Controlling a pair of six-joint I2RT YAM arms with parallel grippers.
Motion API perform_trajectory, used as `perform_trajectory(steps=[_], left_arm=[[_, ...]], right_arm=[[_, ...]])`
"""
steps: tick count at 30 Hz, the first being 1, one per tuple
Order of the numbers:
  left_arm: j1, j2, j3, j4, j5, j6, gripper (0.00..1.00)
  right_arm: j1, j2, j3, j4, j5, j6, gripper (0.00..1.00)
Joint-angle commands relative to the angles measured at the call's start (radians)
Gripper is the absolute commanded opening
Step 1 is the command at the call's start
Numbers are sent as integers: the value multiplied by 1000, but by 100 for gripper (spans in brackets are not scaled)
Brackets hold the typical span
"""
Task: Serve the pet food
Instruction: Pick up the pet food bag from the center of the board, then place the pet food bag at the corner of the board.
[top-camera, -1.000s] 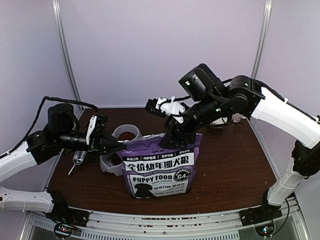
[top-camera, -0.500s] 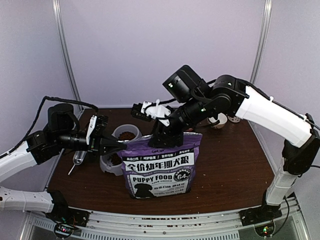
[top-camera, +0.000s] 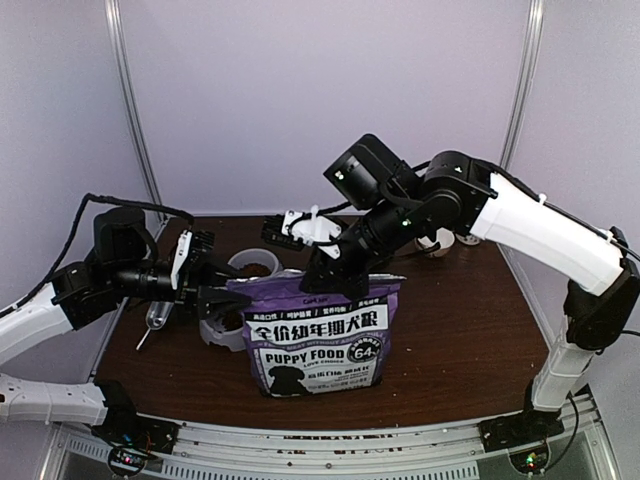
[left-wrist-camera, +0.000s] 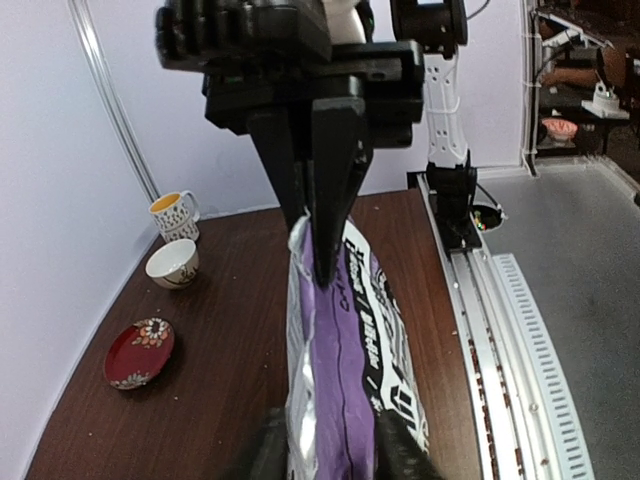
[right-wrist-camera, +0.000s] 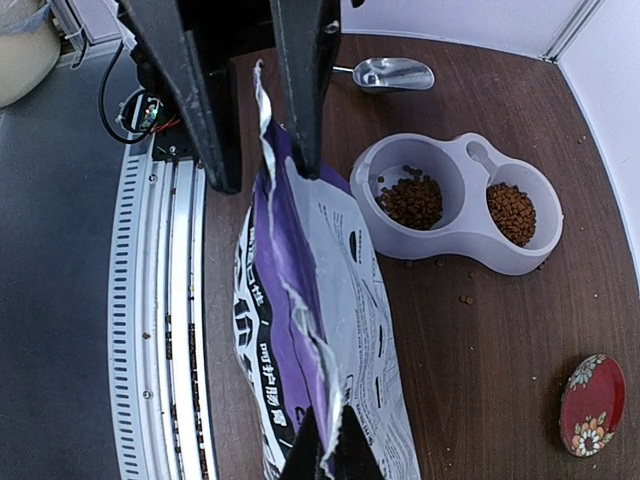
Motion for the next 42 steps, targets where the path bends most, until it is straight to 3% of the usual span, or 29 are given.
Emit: perform_trajectory(steps=[1, 3, 5, 7, 21, 31, 42], left_arm=[[0, -26, 10, 47, -7, -2, 49], [0, -34, 5, 52, -25, -6, 65], [0, -43, -2, 60, -44, -10, 89], [-1, -50, -6, 64, -60, -11, 97], [0, -151, -13, -25, -234, -57, 98], [-1, -304, -101, -55, -595, -115, 98], [0, -314, -100, -71, -875, -146, 98]], right_arm=[[0, -61, -10, 20, 55, 15, 0], [-1, -80, -28, 33, 79, 18, 0], [-1, -101, -52, 50, 102, 22, 0], [-1, -125, -78, 69, 120, 25, 0], [-2, -302, -212, 149, 248, 41, 0], [-42, -482, -305, 188, 385, 78, 0], [-89, -625, -352, 208, 625, 108, 0]])
